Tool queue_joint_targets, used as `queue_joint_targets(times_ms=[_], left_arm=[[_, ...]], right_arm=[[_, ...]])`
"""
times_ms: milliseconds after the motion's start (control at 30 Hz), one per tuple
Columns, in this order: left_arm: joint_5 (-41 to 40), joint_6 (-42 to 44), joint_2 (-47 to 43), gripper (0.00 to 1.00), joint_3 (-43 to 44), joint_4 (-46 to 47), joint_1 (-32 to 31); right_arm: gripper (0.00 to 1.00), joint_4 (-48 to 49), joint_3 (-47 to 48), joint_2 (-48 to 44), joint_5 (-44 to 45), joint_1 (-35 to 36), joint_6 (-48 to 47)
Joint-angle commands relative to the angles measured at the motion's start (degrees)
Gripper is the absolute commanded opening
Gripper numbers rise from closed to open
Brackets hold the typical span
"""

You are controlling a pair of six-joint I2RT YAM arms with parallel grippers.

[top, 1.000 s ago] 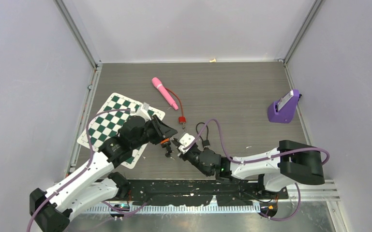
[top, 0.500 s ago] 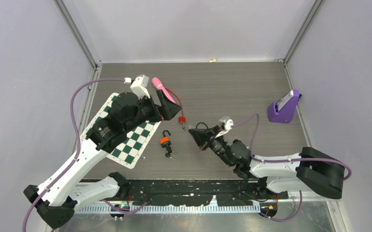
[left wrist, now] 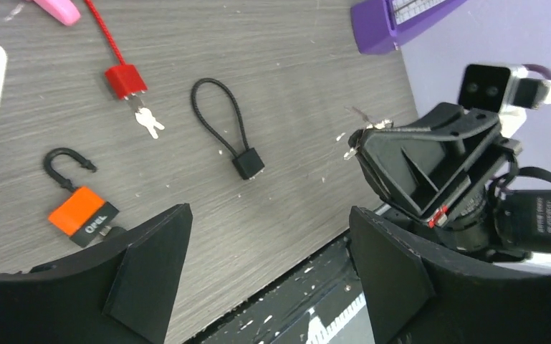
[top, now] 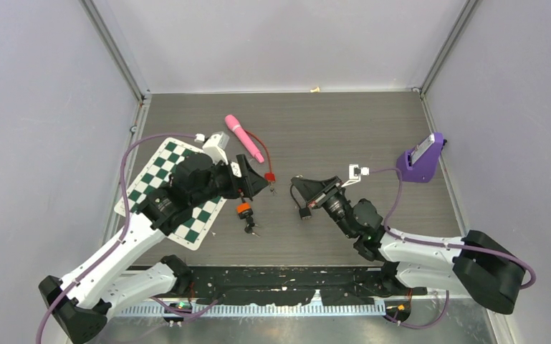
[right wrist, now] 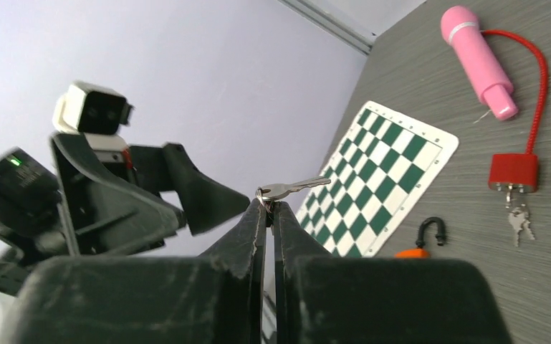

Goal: Unlock with the key

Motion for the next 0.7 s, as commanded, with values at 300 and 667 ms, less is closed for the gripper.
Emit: queue_joint_targets(times_ms=[300, 667], left_arm=[[12.9, -9.7, -3.3, 0.66, -10.6, 25.3, -0.2], [19.8, -8.6, -0.7, 0.39, -9.9, 29.9, -0.2]], right_arm=[[0.05, 34.6, 0.6, 15.6, -7.8, -1.4, 17.1], [0.05, 35.2, 1.7, 14.8, -10.6, -1.4, 14.7]])
